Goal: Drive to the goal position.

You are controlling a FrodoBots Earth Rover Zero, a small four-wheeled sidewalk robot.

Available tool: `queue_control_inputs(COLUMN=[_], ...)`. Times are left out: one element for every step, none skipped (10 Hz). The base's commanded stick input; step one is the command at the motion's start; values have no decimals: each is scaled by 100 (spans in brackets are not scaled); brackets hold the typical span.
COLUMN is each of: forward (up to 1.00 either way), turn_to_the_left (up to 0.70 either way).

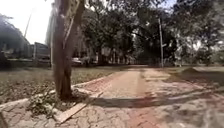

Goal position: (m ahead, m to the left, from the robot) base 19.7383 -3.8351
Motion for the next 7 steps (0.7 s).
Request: queue_control_inputs(forward=[85, 85, 85, 85, 85, 85, 85], turn_to_the_left=[-7, 0, 0, 0, 0, 0, 0])
